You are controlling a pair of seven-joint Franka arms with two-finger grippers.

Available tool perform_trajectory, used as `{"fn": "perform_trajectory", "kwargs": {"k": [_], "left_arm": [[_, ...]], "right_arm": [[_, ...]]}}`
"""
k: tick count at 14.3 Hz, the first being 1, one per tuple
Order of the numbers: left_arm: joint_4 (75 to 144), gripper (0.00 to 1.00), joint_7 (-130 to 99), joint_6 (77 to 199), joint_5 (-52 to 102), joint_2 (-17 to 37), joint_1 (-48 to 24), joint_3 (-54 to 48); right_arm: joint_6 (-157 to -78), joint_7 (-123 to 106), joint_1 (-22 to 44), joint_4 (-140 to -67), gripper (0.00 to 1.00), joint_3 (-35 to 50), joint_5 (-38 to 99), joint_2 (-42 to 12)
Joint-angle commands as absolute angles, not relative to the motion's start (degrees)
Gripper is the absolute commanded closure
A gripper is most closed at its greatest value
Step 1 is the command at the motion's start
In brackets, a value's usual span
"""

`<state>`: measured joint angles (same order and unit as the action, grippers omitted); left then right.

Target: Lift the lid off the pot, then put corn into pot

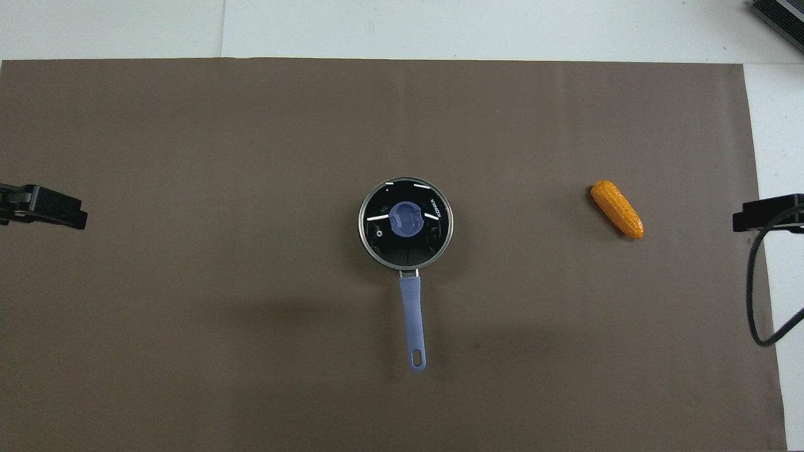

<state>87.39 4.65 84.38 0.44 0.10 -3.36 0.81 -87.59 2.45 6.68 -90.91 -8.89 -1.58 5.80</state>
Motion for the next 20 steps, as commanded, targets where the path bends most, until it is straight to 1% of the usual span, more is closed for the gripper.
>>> {"fn": "perform_trajectory", "kwargs": {"k": [1, 17, 20], "left_arm": [[89.12, 0.0, 5.19, 84.99, 1.05, -1.32, -3.78, 1.06], [89.47, 0.0, 5.01, 85.87, 1.76, -1.32, -3.87, 1.05], [89.73, 0.0, 4.92, 86.75, 2.2, -0.79, -5.62, 1.05]], "right_arm": [[-86.4, 2.2, 6.5, -90.18, 0.0, -8.79, -1.23, 5.62], [-86.4, 2.2, 6.5, -90.18, 0.0, -8.79, -1.23, 5.62], [-86.4, 2.2, 6.5, -90.18, 0.0, -8.79, -1.23, 5.62]]}}
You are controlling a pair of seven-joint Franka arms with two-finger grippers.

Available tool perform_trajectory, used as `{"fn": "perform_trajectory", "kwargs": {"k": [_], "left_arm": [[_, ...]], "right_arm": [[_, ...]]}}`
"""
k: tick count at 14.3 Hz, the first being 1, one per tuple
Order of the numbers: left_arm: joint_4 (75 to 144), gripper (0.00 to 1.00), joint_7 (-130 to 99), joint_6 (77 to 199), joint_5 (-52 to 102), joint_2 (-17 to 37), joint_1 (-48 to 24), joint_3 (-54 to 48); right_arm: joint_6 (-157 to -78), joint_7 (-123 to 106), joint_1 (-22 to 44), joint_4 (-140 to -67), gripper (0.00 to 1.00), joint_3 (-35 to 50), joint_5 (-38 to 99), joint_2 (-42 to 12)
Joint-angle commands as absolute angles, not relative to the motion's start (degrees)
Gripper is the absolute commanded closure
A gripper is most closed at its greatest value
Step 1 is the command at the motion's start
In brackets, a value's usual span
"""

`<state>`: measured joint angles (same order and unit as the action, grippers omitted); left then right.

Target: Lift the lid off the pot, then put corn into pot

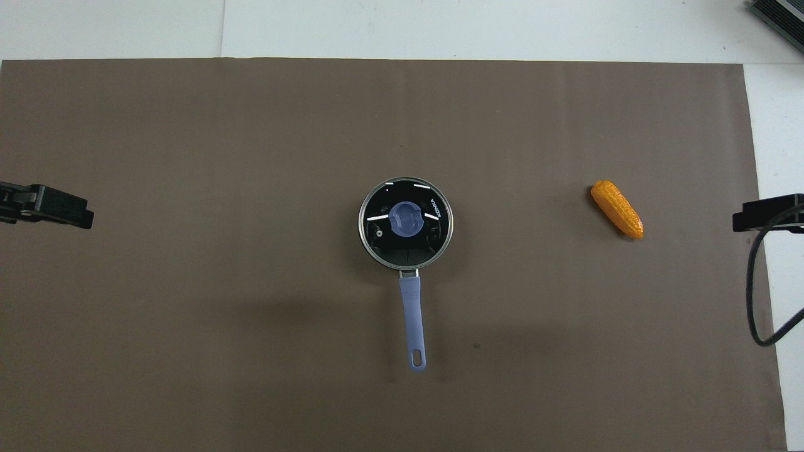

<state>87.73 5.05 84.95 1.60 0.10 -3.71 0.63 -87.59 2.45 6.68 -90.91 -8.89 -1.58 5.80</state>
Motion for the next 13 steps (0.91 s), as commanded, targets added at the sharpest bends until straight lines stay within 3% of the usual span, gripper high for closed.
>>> {"fn": "perform_trajectory", "kwargs": {"k": [1, 13], "left_arm": [[90.17, 0.0, 3.88, 87.27, 2.2, -0.53, -6.93, 1.05], [100.28, 0.0, -18.61, 105.81, 1.5, 2.54, -23.37, 1.14]], "right_arm": [[-86.4, 2.2, 6.5, -90.18, 0.0, -8.79, -1.23, 5.62], [-86.4, 2.2, 6.5, -90.18, 0.0, -8.79, -1.23, 5.62]]}}
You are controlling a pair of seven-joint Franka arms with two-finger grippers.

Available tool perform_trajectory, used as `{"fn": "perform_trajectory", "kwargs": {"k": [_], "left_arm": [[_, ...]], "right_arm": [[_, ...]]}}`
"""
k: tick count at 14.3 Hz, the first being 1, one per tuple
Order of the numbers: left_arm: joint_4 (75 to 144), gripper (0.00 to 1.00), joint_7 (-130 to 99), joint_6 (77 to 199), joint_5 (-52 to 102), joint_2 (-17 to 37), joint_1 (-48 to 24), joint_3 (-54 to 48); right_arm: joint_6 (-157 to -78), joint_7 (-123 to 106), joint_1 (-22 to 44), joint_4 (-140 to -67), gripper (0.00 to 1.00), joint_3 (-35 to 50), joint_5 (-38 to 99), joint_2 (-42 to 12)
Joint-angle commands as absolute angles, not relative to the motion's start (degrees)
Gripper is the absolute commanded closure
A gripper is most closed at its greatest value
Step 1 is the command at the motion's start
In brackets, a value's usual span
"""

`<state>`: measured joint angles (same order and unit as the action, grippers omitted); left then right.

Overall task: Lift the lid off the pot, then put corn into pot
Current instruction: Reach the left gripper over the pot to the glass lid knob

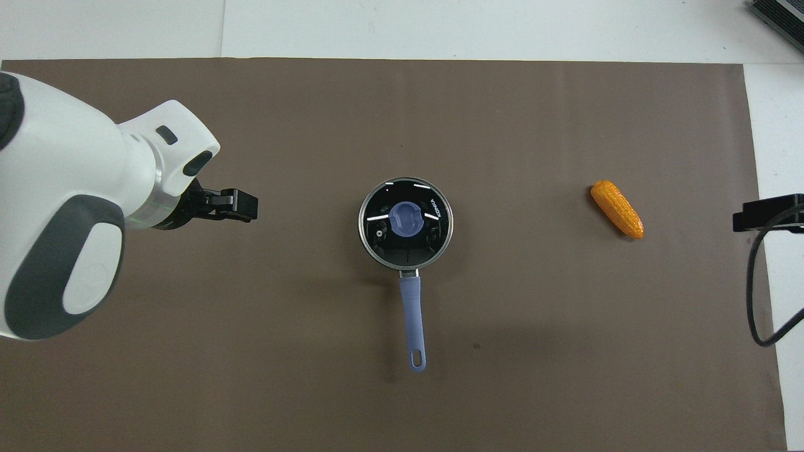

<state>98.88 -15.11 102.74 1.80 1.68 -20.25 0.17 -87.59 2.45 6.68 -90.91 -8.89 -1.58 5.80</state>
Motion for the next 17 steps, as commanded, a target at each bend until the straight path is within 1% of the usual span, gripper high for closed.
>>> {"fn": "perform_trajectory", "kwargs": {"k": [1, 3, 5, 6, 9, 11, 12, 14, 16, 17], "left_arm": [[100.2, 0.0, -20.11, 106.34, 1.06, 3.42, -24.77, 1.14], [100.02, 0.0, -23.79, 107.31, 0.88, 4.83, -27.76, 1.23], [98.71, 0.0, -30.73, 109.15, -2.7, 8.86, -30.92, 1.14], [97.57, 0.0, -33.89, 110.38, -3.51, 11.49, -33.63, 1.14], [94.23, 0.0, -39.27, 111.53, -3.43, 16.16, -35.59, 1.06], [89.24, 0.0, -43.31, 111.71, -3.08, 20.28, -38.05, 1.14], [87.47, 0.0, -44.03, 111.8, -2.99, 21.52, -38.14, 1.06], [85.44, 0.0, -44.38, 111.19, -2.81, 22.32, -39.19, 1.05], [85.26, 0.0, -44.65, 110.92, -2.99, 22.5, -39.72, 1.05], [83.86, 0.0, -46.13, 111.61, -3.34, 24.59, -41.03, 1.14]], "right_arm": [[-86.4, 2.2, 6.5, -90.18, 0.0, -8.79, -1.23, 5.62], [-86.4, 2.2, 6.5, -90.18, 0.0, -8.79, -1.23, 5.62], [-86.4, 2.2, 6.5, -90.18, 0.0, -8.79, -1.23, 5.62], [-86.4, 2.2, 6.5, -90.18, 0.0, -8.79, -1.23, 5.62], [-86.4, 2.2, 6.5, -90.18, 0.0, -8.79, -1.23, 5.62], [-86.4, 2.2, 6.5, -90.18, 0.0, -8.79, -1.23, 5.63], [-86.4, 2.2, 6.5, -90.18, 0.0, -8.79, -1.23, 5.63], [-86.4, 2.28, 6.5, -90.18, 0.0, -8.79, -1.23, 5.62], [-86.4, 2.28, 6.5, -90.18, 0.0, -8.88, -1.23, 5.62], [-86.4, 2.2, 6.5, -90.18, 0.0, -8.79, -1.23, 5.62]]}}
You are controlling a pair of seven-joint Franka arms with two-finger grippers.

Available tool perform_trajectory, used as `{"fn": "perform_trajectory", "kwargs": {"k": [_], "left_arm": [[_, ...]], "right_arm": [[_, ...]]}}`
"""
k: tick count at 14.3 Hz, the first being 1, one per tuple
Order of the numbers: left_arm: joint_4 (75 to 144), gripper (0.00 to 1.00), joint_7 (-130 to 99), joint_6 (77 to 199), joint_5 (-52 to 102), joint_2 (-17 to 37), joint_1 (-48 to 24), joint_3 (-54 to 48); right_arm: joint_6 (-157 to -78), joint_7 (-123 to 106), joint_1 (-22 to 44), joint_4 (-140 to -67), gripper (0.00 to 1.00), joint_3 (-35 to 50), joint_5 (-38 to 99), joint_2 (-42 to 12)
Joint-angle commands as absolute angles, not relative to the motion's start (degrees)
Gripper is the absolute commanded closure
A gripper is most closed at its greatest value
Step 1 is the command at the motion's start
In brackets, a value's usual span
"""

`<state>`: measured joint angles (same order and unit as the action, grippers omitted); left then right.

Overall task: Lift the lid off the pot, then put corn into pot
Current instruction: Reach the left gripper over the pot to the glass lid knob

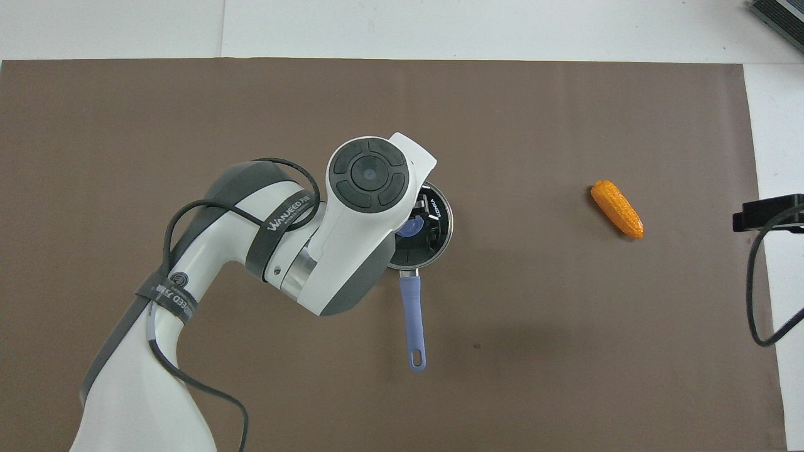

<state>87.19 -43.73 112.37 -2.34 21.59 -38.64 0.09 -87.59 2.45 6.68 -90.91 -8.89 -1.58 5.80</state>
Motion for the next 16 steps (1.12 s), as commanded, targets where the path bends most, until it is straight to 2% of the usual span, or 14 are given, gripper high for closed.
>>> {"fn": "perform_trajectory", "kwargs": {"k": [1, 6, 12, 13, 14, 15, 16], "left_arm": [[80.63, 0.0, -46.93, 110.49, -3.25, 26.44, -41.13, 1.14], [79.45, 0.0, -47.29, 109.78, -3.86, 29.44, -42.71, 1.23], [79.63, 0.0, -47.29, 109.07, -3.6, 29.27, -42.8, 1.14], [79.63, 0.26, -47.2, 109.16, -3.86, 29.18, -42.8, 1.14], [79.8, 0.61, -47.2, 109.6, -4.22, 29.18, -42.72, 1.14], [79.89, 0.9, -47.11, 109.86, -4.48, 29.18, -42.71, 1.14], [79.81, 1.0, -47.11, 109.86, -4.66, 29.18, -42.8, 1.14]], "right_arm": [[-86.4, 2.2, 6.5, -90.18, 0.0, -8.79, -1.23, 5.62], [-86.4, 2.2, 6.5, -90.18, 0.0, -8.79, -1.23, 5.62], [-86.4, 2.2, 6.5, -90.18, 0.0, -8.79, -1.23, 5.62], [-86.4, 2.2, 6.5, -90.18, 0.0, -8.79, -1.23, 5.62], [-86.4, 2.2, 6.5, -90.18, 0.0, -8.79, -1.23, 5.62], [-86.4, 2.2, 6.5, -90.18, 0.0, -8.79, -1.23, 5.62], [-86.4, 2.2, 6.5, -90.18, 0.0, -8.79, -1.23, 5.62]]}}
